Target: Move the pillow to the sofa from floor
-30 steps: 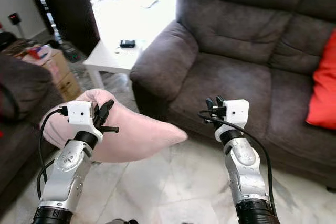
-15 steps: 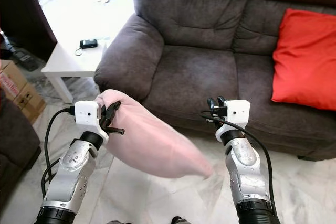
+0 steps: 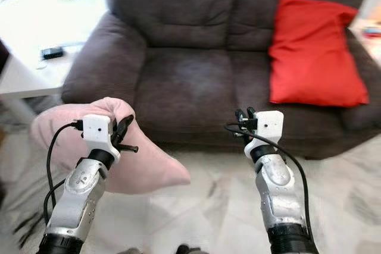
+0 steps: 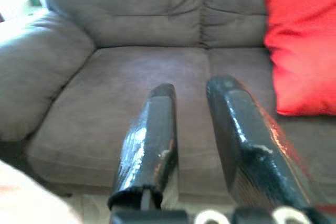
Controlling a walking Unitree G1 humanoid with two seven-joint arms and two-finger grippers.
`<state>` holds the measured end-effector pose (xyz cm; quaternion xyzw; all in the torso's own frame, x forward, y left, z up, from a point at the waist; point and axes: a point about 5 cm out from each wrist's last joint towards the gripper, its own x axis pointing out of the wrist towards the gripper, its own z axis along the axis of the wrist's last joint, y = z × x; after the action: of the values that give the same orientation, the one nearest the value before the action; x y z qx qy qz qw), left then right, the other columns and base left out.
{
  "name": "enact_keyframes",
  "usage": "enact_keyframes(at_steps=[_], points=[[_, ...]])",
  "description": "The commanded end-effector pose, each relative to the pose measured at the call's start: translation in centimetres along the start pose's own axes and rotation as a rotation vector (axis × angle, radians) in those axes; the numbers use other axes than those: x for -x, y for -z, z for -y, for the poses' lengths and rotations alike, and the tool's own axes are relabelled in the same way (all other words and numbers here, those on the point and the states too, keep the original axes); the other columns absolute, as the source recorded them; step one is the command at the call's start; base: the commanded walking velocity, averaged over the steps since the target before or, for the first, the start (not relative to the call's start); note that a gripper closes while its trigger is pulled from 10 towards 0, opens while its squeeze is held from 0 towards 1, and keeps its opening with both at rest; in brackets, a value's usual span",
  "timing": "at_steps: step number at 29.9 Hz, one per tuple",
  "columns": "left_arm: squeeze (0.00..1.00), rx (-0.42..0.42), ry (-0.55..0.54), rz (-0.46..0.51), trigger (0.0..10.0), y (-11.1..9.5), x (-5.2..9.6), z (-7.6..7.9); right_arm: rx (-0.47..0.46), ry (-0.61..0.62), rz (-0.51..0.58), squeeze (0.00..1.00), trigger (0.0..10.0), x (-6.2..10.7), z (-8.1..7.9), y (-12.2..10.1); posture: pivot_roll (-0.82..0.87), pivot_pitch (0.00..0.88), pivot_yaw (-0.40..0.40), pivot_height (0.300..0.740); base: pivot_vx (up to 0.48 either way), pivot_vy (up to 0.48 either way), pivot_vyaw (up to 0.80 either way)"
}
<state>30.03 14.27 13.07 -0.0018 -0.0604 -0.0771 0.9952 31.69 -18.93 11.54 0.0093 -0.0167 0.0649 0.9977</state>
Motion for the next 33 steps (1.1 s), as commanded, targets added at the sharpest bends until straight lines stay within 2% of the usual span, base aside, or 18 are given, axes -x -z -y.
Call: enact_keyframes(at_steps=[1,10,12,15,18,19,22,27,29,33], points=[[0.0,0.004,0.038,0.085,10.0,-1.7,-0.5,1.0,0.0,0.016,-0.029,0.0,10.0,0.4,0.5,0.6,-0.03,0.118,-0.025,0.74,0.0,0.0,-0.8],[0.0,0.007,0.037,0.085,10.0,-1.7,-0.6,1.0,0.01,-0.029,-0.055,0.0,10.0,0.5,0.4,1.0,-0.03,0.12,-0.027,0.74,0.0,0.0,-0.16],[0.0,0.007,0.036,0.086,10.0,-1.7,-0.6,1.0,0.02,-0.079,-0.073,0.0,10.0,0.6,0.2,1.1,-0.03,0.121,-0.027,0.74,0.0,0.0,0.0],[0.0,0.01,0.031,0.089,10.0,-1.8,-0.6,0.9,0.089,-0.162,-0.115,0.0,10.0,0.9,0.5,1.4,-0.03,0.122,-0.028,0.74,0.0,0.0,0.0],[0.0,0.013,0.031,0.091,10.0,-1.8,-0.7,0.9,0.099,-0.229,-0.133,0.0,10.0,1.2,0.4,1.4,-0.04,0.121,-0.029,0.74,0.0,0.0,0.0],[0.0,0.024,0.031,0.098,10.0,-2.0,-0.9,0.9,0.149,-0.324,-0.194,0.0,10.0,1.8,0.2,2.1,-0.04,0.121,-0.031,0.74,0.0,0.0,0.0],[0.0,0.057,0.043,0.11,10.0,-2.7,-1.4,1.2,0.251,-0.447,-0.288,0.0,10.0,3.0,0.3,3.3,-0.04,0.12,-0.032,0.74,0.0,0.0,0.0],[0.0,0.064,0.048,0.108,10.0,-2.8,-1.4,1.2,0.205,-0.481,-0.291,0.0,10.0,3.3,0.3,3.3,-0.04,0.119,-0.035,0.74,0.0,0.0,0.0],[0.0,0.067,0.048,0.107,10.0,-2.8,-1.4,1.1,0.197,-0.554,-0.308,0.0,10.0,3.8,-0.3,3.6,-0.04,0.118,-0.035,0.74,0.0,0.0,0.0],[0.0,0.07,0.052,0.106,10.0,-2.8,-1.3,1.2,0.193,-0.588,-0.326,0.0,10.0,4.1,-0.7,3.9,-0.04,0.116,-0.035,0.74,0.0,0.0,0.0]])
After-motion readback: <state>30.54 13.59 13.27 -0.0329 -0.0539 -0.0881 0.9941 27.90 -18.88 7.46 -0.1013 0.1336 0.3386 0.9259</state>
